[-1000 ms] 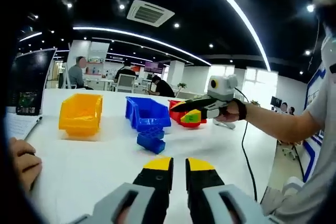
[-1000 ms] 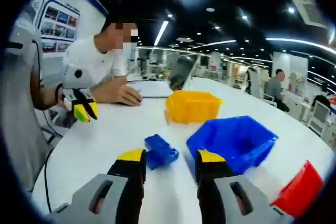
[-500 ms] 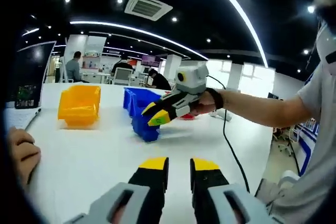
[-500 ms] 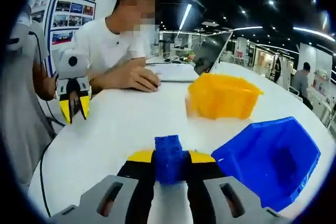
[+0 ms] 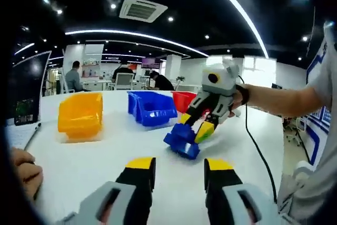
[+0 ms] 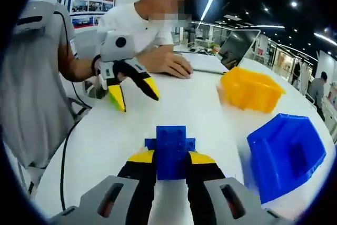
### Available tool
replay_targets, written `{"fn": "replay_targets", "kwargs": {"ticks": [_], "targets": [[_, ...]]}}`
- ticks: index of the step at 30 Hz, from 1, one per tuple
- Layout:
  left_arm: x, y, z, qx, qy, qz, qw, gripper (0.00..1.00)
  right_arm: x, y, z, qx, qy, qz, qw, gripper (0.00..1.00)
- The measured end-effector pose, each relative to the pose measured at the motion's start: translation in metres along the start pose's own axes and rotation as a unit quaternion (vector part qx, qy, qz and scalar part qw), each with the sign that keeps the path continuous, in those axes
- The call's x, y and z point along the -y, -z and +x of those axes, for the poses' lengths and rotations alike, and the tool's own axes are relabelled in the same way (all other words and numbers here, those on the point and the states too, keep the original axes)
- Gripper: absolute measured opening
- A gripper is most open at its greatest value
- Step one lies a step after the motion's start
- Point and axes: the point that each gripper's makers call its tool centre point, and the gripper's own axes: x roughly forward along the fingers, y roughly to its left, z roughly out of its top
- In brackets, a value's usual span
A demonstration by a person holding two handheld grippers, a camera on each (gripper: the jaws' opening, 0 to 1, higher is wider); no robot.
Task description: Take apart the toy blocks one by one and place each separated block into its matching bin, sorting the blocks by their type until all the connected pieces are disassembled and separated into the correct bins
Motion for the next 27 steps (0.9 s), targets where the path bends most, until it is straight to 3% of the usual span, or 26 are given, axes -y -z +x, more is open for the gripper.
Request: {"fn": "replay_targets", "kwargs": {"ticks": [1,3,5,7,10,14,17,20,21,23,27], "targets": [[0.004,0.004,0.003,-0.010,0.009,0.002,0.9999,0.54,-0.007,0.003,-0.001,-0.004,-0.009,-0.003,0.9999,0.23],[0.015,0.009,0.011,-0.026,0.027,0.014,0.9992,0.62,-0.012,0.004,-0.003,-0.002,-0.014,-0.002,0.9999,0.23],[0.029,0.011,0.018,-0.032,0.050,0.040,0.9975,0.61,-0.017,0.005,-0.005,-0.002,-0.016,-0.005,0.9999,0.23],[0.038,0.007,0.029,-0.020,0.058,0.055,0.9966,0.61,-0.020,0.005,-0.006,-0.001,-0.018,-0.008,0.9998,0.23],[0.044,0.001,0.042,-0.006,0.071,0.061,0.9956,0.61,-0.025,0.005,-0.007,0.006,-0.027,-0.015,0.9995,0.23],[0.049,-0.005,0.056,-0.002,0.088,0.099,0.9912,0.61,-0.030,0.006,-0.010,0.000,-0.032,-0.029,0.9991,0.23],[0.063,-0.016,0.059,0.009,0.120,0.129,0.9843,0.59,-0.034,0.005,-0.012,-0.013,-0.035,-0.045,0.9983,0.23],[0.069,-0.010,0.062,-0.013,0.135,0.155,0.9786,0.53,-0.039,0.005,-0.011,-0.027,-0.042,-0.063,0.9968,0.23],[0.069,-0.003,0.064,-0.034,0.134,0.155,0.9781,0.46,-0.040,0.004,-0.010,-0.030,-0.045,-0.068,0.9962,0.23],[0.065,-0.005,0.067,-0.027,0.122,0.184,0.9750,0.42,-0.044,0.003,-0.009,-0.036,-0.049,-0.073,0.9955,0.23],[0.067,-0.005,0.065,-0.032,0.131,0.156,0.9785,0.42,-0.044,0.004,-0.009,-0.049,-0.041,-0.084,0.9944,0.24]]}}
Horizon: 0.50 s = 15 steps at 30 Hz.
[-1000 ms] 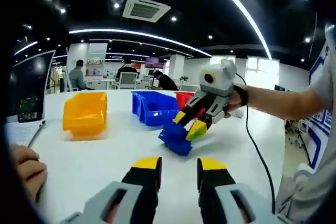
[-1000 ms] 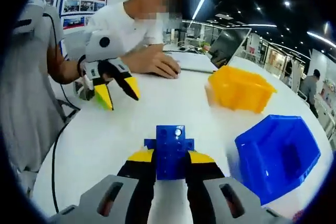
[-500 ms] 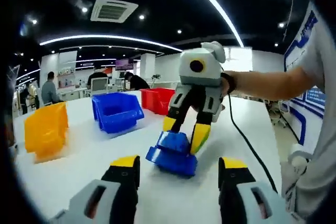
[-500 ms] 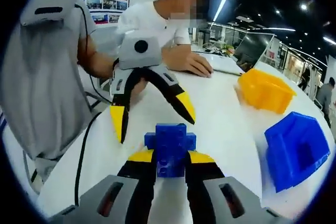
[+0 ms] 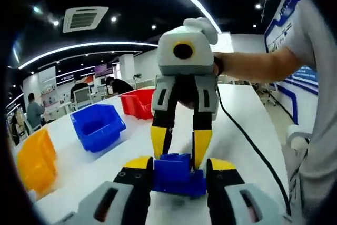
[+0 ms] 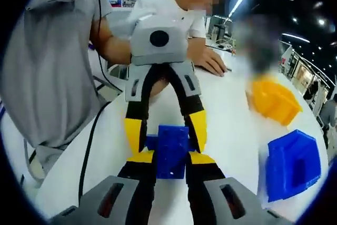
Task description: Take apart the toy blocks one by one and place each separated block into its matching bin, sorting the blocks by their type until all the connected pieces are disassembled and separated into the correct bins
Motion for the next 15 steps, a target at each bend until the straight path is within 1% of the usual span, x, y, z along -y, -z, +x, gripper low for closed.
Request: {"fn": "replay_targets", "kwargs": {"ticks": [3,4,5,7,8,12,15], "targets": [[0.002,0.003,-0.001,-0.005,-0.002,0.009,0.9999,0.42,0.000,-0.003,-0.001,0.002,0.006,-0.008,1.0000,0.24],[0.000,0.010,-0.001,-0.021,-0.006,0.019,0.9996,0.42,0.001,-0.007,-0.001,0.011,0.011,-0.010,0.9998,0.24],[0.002,0.019,0.000,-0.040,-0.002,0.012,0.9991,0.42,0.003,-0.011,-0.001,0.026,0.014,-0.006,0.9995,0.23],[0.005,0.017,-0.002,-0.027,-0.004,0.024,0.9994,0.42,0.004,-0.012,0.000,0.025,0.014,-0.004,0.9996,0.23],[0.003,0.015,-0.002,-0.022,-0.005,0.024,0.9994,0.42,0.004,-0.010,0.002,0.019,0.012,-0.001,0.9997,0.23],[0.005,0.015,-0.002,-0.024,-0.002,0.035,0.9991,0.42,0.000,-0.010,0.008,0.010,0.003,0.002,0.9999,0.24],[0.004,0.015,-0.002,-0.020,0.000,0.032,0.9993,0.42,-0.001,-0.012,0.009,0.008,0.002,0.007,0.9999,0.24]]}}
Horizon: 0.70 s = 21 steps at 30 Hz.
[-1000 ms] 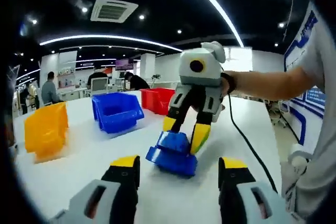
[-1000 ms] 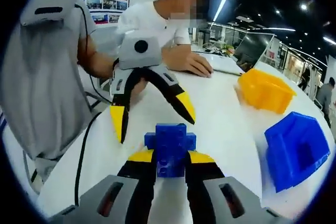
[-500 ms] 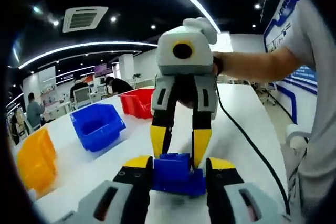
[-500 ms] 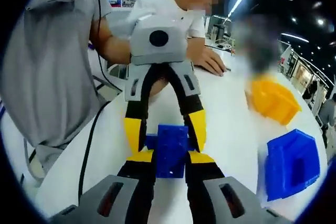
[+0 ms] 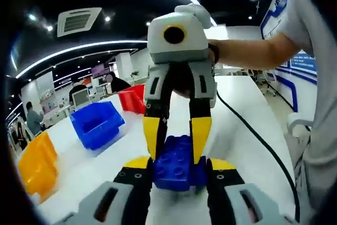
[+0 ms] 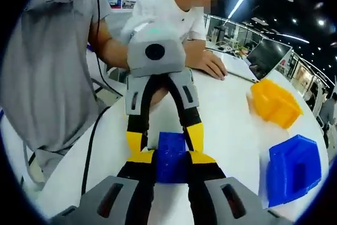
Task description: Take apart the toy blocks one by one and place each separated block into its matching bin, sorting the blocks by their type until all the connected pieces are disassembled and separated into the correct bins
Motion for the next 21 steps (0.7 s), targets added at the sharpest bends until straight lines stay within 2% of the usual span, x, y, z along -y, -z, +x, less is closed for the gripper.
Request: {"fn": "replay_targets", "kwargs": {"ticks": [7,13,19,21], "targets": [[-0.0005,-0.0004,-0.0002,0.013,0.002,-0.007,0.9999,0.42,-0.0018,0.0004,0.0026,-0.035,0.035,-0.046,0.9977,0.23],[-0.0004,0.0000,-0.0002,0.019,0.015,-0.009,0.9997,0.41,-0.0029,0.0005,0.0020,-0.045,0.062,-0.058,0.9954,0.23],[-0.0003,-0.0003,0.0009,0.019,0.026,-0.014,0.9994,0.41,-0.0025,0.0011,0.0010,-0.069,0.078,-0.090,0.9905,0.22],[-0.0001,-0.0002,0.0011,0.018,0.028,-0.017,0.9993,0.41,0.0026,0.0028,-0.0015,-0.081,0.084,-0.117,0.9862,0.22]]}}
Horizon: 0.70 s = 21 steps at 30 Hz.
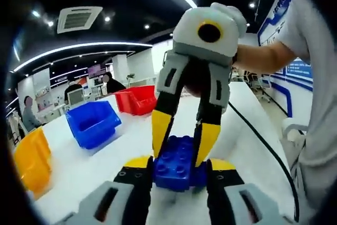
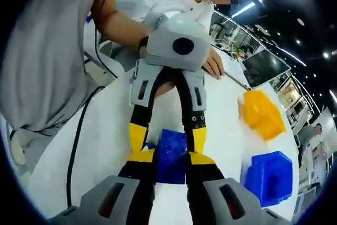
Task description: Take apart the toy blocks one by one and place each separated block into its matching bin, sorting the blocks by their type until all the connected pieces are disassembled and separated into the correct bins
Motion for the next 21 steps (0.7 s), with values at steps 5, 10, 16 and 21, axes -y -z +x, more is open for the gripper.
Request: {"fn": "replay_targets", "kwargs": {"ticks": [5,10,16,21], "targets": [[0.000,0.000,0.000,-0.001,0.003,-0.005,1.0000,0.41,-0.002,-0.006,-0.001,-0.052,0.029,-0.103,0.9929,0.22],[-0.009,0.002,0.002,-0.004,-0.013,0.001,0.9999,0.41,-0.005,-0.030,-0.001,-0.052,0.074,-0.214,0.9727,0.02],[-0.004,0.002,0.002,-0.008,0.006,0.008,0.9999,0.42,-0.004,-0.014,-0.013,-0.033,0.114,-0.078,0.9899,0.04],[-0.004,0.002,0.001,-0.004,0.007,0.006,0.9999,0.42,0.012,0.015,-0.026,0.025,0.110,0.105,0.9881,0.30]]}}
